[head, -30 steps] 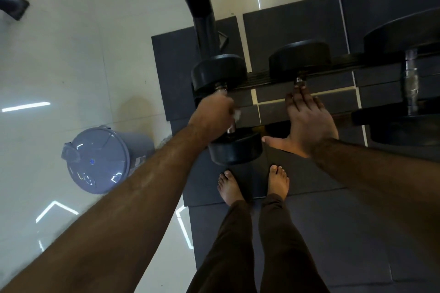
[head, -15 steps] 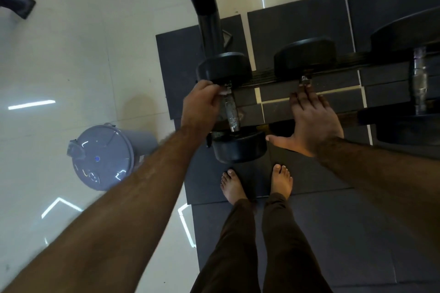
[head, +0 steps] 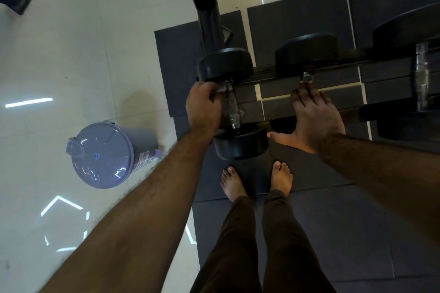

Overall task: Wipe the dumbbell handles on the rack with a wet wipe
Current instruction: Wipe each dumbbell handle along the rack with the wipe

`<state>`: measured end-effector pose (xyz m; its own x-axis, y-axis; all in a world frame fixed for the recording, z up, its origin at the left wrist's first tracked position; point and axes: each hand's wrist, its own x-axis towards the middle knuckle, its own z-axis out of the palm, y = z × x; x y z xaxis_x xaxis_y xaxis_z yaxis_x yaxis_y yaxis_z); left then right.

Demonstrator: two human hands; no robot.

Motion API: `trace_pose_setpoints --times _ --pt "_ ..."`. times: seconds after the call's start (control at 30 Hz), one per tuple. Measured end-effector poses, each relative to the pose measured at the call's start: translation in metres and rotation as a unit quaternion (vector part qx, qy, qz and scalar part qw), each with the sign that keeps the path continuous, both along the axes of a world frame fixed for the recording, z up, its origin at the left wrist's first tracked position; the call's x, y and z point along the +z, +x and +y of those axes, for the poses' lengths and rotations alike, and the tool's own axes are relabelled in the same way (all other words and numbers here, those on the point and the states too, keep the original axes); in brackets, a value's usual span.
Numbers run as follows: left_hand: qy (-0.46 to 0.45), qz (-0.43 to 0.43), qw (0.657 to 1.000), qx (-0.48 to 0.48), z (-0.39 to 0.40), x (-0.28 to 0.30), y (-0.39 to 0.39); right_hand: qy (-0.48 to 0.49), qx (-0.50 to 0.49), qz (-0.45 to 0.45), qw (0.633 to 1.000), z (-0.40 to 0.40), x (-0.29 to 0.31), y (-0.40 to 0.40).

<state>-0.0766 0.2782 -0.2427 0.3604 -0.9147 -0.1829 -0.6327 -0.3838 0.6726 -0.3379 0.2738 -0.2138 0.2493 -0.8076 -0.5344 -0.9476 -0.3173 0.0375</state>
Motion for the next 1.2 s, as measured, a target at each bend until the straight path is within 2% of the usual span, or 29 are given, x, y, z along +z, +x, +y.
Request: trace_pose_setpoints --times 0.1,0.17,0.23,0.3,0.33,0.37,0.47,0.53,0.6,0.67,0.73,0.77,0.83,0.87,0.93,1.07,1.13,1.2 --pt "0.056 0.068 0.996 0.031 0.0 -0.009 -0.01 0.001 -0.003 0.002 1.0 -0.001 0.001 0.0" --pt "0.089 0.07 0.994 0.007 0.013 -0.008 -0.009 -0.002 -0.002 0.001 1.0 -0.001 0.0 0.001" --pt "0.158 0.071 0.982 -0.081 0.026 -0.004 -0.001 0.0 -0.002 0.0 1.0 0.0 -0.001 0.001" --pt "0.222 0.08 0.953 -0.19 0.029 0.002 0.007 0.003 -0.002 0.0 1.0 0.0 0.0 0.001" --pt "0.229 0.086 0.947 -0.207 0.026 0.003 0.01 0.003 -0.002 -0.002 1.0 0.0 0.0 0.001" --pt "0.216 0.084 0.955 -0.187 0.02 0.006 0.011 0.001 -0.003 -0.004 1.0 0.0 0.0 0.001" --pt "0.123 0.047 0.991 -0.025 0.008 0.004 0.003 0.0 -0.003 -0.005 1.0 0.0 0.001 0.001" --pt "0.132 0.056 0.989 0.024 0.011 -0.003 -0.004 -0.004 -0.003 -0.004 1.0 0.0 0.001 0.001" --pt "0.185 0.084 0.979 -0.011 0.019 -0.008 -0.001 -0.01 -0.001 -0.002 1.0 0.0 0.0 0.001" --pt "0.235 0.112 0.96 -0.102 0.026 -0.007 0.01 -0.014 0.001 -0.002 1.0 0.001 -0.001 0.001" --pt "0.229 0.142 0.953 -0.136 0.029 -0.007 0.02 -0.012 0.001 -0.001 1.0 0.001 -0.003 0.002" --pt "0.206 0.157 0.962 -0.085 0.028 -0.009 0.023 -0.01 0.001 0.0 1.0 0.001 -0.003 0.001" --pt "0.158 0.175 0.967 0.096 0.02 -0.019 0.029 -0.009 0.0 0.002 1.0 0.001 -0.002 0.002" --pt "0.156 0.198 0.953 0.169 0.015 -0.022 0.029 -0.01 0.0 0.002 1.0 0.001 -0.002 0.002" --pt "0.179 0.259 0.926 0.209 0.003 -0.032 0.019 -0.013 0.0 0.001 1.0 0.0 -0.001 0.003" --pt "0.164 0.373 0.894 0.185 -0.006 -0.041 -0.006 -0.014 0.0 0.001 1.0 0.001 -0.003 0.002" --pt "0.231 0.367 0.898 0.079 0.002 -0.049 0.006 -0.013 0.003 -0.001 1.0 0.001 -0.003 0.002" --pt "0.316 0.323 0.891 -0.046 0.007 -0.049 0.025 -0.02 0.003 -0.004 1.0 0.001 -0.004 0.002"
